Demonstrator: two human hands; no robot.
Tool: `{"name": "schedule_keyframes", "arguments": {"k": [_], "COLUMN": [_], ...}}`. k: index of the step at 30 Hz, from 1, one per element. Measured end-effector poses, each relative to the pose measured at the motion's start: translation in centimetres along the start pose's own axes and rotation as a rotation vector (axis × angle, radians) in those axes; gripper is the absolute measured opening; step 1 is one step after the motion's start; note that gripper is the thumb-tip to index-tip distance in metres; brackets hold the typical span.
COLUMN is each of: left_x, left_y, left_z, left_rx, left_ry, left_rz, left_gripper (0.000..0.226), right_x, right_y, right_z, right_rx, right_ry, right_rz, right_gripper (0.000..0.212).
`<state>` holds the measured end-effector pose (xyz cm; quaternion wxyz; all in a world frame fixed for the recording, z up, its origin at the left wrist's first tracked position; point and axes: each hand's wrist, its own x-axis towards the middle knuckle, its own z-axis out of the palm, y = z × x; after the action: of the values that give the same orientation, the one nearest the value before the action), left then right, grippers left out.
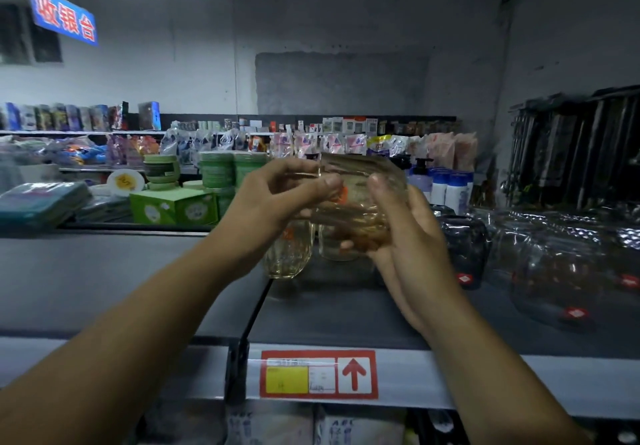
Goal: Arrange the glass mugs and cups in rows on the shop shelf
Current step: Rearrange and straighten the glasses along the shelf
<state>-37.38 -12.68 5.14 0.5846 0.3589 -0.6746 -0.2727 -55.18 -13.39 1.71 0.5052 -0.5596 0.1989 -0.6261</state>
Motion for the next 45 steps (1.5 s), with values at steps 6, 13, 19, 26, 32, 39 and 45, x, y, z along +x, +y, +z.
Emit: {"name": "schedule_keyframes", "arguments": {"k": [6, 13, 19, 26, 32, 39, 45], "left_x": [-0.6, 0.1, -0.2, -0.4, -0.3, -0.3, 0.2], "left_y": [-1.7, -7.3, -7.8, -7.9, -8.3, -8.3, -8.0], "left_z": [-4.1, -6.7, -6.1, -6.2, -6.8, -7.0, -7.0], "left_rx": [0.576, 0.892, 0.874, 0.876, 0.865, 0.877, 0.923], "left_ry": [-0.086, 0.060, 0.020, 0.020, 0.011, -0.006, -0.032], "left_rz": [0.164, 0.283, 0.252, 0.267, 0.310, 0.317, 0.347], "left_gripper": [0.051, 0.037, 0.039, 0.033, 0.024, 0.025, 0.043], "right_x": [1.8, 5.4, 7.1, 6.8, 6.2, 5.9, 5.8], "right_y": [-2.1, -3.2, -1.7, -0.5, 0.3, -0.1, 0.8], "right_z": [-1.1, -1.4, 0.0, 0.9, 0.9, 0.1, -0.6], "right_rx": [-0.492, -1.306, -1.620, -1.751, -1.876, -1.889, -1.735], "right_ry": [0.041, -0.141, -0.281, -0.327, -0.345, -0.393, -0.399], "right_rz": [-0.144, -0.179, -0.105, -0.011, -0.038, -0.239, -0.367], "right_gripper": [0.030, 0.081, 0.082, 0.076, 0.074, 0.079, 0.049]}}
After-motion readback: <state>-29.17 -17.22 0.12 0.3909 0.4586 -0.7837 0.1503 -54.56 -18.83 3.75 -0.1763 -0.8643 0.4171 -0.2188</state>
